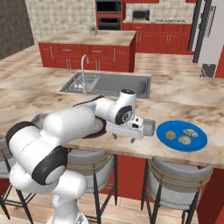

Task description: Place two dumplings into each of the tupperware containers and then place the containers in the fridge.

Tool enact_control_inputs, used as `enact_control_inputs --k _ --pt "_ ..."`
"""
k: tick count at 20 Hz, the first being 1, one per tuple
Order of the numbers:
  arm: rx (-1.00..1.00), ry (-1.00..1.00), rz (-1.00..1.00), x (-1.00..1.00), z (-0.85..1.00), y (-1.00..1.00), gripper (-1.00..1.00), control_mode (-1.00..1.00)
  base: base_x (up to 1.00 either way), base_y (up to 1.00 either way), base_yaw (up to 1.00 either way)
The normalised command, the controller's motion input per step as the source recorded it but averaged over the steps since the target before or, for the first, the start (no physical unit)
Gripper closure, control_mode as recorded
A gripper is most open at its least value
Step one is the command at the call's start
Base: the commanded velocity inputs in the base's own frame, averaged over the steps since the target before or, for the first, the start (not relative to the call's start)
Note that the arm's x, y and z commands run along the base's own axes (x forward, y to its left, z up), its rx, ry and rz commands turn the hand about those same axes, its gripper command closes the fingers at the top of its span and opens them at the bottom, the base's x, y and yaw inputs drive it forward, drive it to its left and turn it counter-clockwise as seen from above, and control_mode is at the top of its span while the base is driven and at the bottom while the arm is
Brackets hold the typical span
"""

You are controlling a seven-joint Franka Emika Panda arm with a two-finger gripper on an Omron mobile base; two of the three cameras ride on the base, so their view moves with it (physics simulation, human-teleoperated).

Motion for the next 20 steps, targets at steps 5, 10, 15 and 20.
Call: enact_control_inputs --k 5,10,15,20 --pt "0.0 0.1 -0.13 0.03 0.0 -0.9 -1.0 -1.0 0.0 0.0 0.0" --pt "0.0 0.03 -0.06 0.05 -0.06 -0.49 -1.0 -1.0 0.0 0.0 0.0" --pt "0.0 0.0 -0.01 0.09 -0.11 -0.43 -1.0 -1.0 0.0 0.0 0.0" --pt "0.0 -0.05 0.0 0.37 -0.19 -0.31 -1.0 -1.0 0.0 0.0 0.0"
